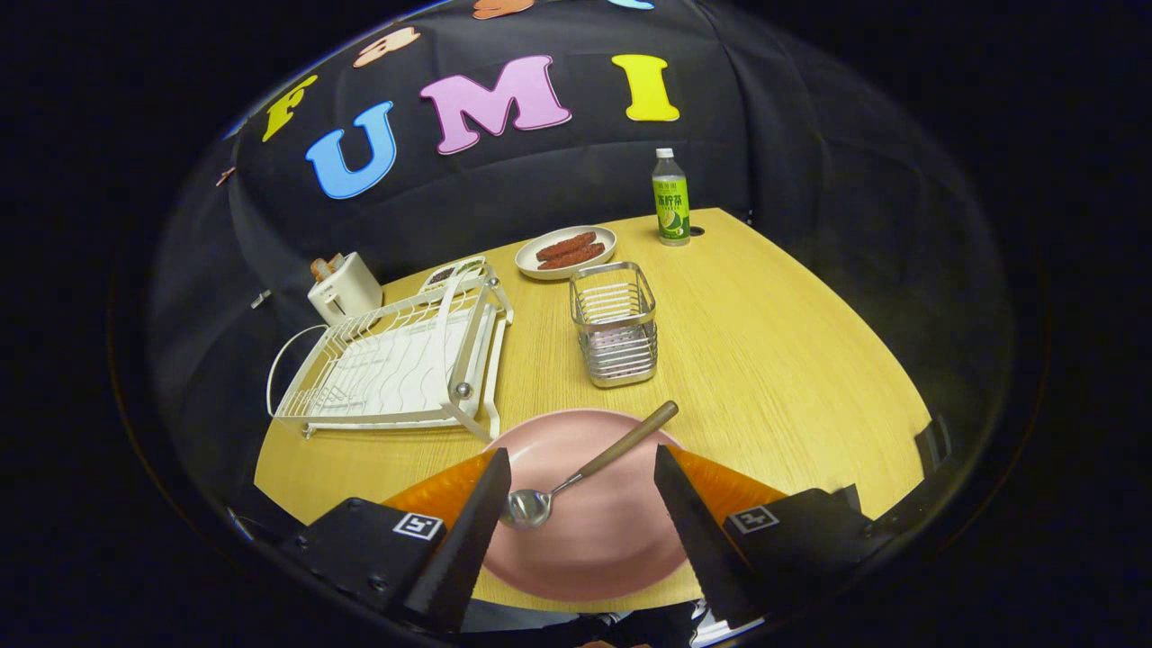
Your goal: Take the plate from the dish rack, then take the spoon from the basket and place it into the plate.
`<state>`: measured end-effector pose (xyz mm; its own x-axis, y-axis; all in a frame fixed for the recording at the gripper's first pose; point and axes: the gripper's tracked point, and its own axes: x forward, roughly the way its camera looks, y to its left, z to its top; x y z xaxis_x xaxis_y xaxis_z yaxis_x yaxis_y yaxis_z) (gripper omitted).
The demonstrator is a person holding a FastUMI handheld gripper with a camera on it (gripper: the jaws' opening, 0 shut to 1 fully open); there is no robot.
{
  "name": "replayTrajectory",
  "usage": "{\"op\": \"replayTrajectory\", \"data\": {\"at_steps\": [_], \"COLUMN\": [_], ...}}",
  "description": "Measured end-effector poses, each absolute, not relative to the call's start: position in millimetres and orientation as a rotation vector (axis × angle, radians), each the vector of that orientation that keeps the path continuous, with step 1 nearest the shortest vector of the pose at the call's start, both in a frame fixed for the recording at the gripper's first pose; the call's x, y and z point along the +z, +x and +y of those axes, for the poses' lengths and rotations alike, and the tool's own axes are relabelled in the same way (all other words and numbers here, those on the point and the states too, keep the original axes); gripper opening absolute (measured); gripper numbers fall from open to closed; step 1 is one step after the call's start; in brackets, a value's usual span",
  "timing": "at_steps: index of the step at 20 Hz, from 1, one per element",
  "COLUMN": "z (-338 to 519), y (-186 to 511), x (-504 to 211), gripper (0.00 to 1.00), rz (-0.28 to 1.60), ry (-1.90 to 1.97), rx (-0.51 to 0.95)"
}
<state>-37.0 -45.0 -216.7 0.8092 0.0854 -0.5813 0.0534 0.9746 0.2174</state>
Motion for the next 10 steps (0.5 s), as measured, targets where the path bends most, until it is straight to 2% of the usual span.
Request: {"op": "replayTrajectory", "data": {"at_steps": [10], "z": [-85], "y": [-22], "x": [-83], "gripper": [0.98], "rz": [0.328], "ry": [0.217], "rx": [-0.048]}}
